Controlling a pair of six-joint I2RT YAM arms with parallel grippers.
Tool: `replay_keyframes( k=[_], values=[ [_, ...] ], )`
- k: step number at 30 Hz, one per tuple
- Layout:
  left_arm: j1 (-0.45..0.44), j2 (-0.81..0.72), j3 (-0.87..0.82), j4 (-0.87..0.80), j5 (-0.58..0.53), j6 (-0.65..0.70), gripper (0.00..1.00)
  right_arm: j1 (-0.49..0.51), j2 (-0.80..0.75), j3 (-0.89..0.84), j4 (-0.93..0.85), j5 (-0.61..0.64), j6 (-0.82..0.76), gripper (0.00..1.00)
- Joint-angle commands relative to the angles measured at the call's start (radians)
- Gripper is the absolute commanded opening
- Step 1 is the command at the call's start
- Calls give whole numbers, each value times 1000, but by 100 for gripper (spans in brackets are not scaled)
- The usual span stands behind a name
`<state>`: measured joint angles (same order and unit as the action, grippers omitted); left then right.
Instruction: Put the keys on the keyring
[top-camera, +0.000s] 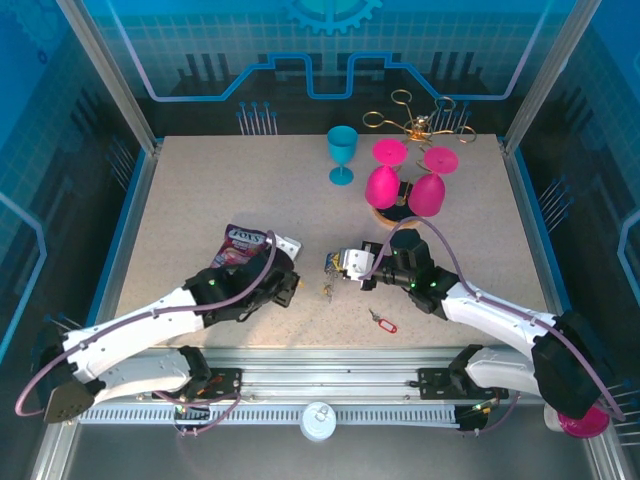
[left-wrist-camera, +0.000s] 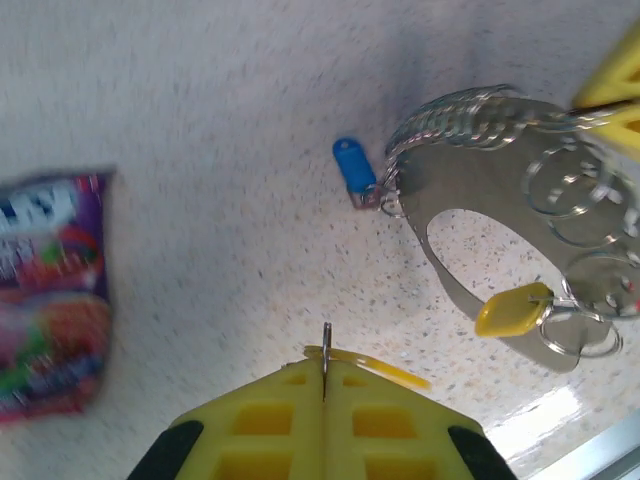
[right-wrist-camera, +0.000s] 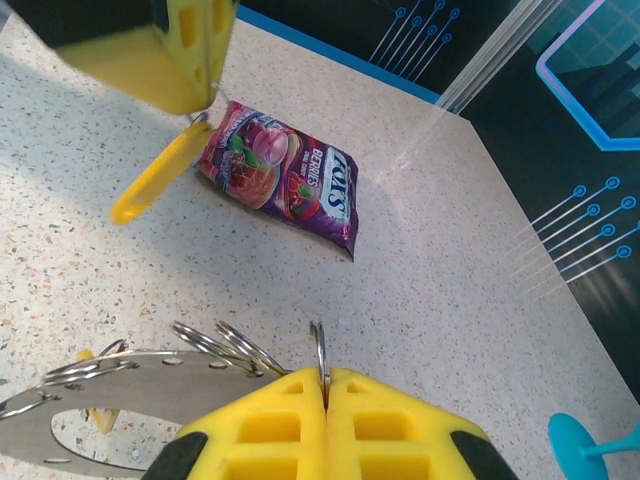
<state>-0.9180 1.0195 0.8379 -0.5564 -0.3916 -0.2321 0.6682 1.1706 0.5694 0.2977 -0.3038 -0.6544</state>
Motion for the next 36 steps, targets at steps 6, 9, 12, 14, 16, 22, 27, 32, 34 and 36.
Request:
replay_keyframes(
  k=[6,9,12,14,16,22,27,32,34,36],
  values=[
    [106,-153,-132,203,343,670,0,-4,-14,50,-22,-105,-17,0],
    [149,-157,-135,222,434,746,0,-4,-12,57,-58,-135,-19,0],
    [169,-146,-137,243,499,792,0,-5,-6,62,-61,-166,-20,0],
    [177,-126,-130,246,517,806,0,-5,-2,70,-66,-180,-18,0],
    [179,-109,-125,254,542,807,0,-4,1,70,-63,-188,-16,0],
    [195,-75,-107,287,593,694,0,5,7,63,-40,-176,-43,0],
    [234,-60,-85,263,695,617,0,22,3,42,5,-145,-77,0],
    [243,-25,-60,226,752,601,0,40,3,40,23,-119,-92,0],
    [243,-8,-51,223,764,602,0,52,4,43,20,-101,-104,0],
    [243,-5,-54,243,765,594,0,64,6,45,17,-83,-116,0]
  ],
)
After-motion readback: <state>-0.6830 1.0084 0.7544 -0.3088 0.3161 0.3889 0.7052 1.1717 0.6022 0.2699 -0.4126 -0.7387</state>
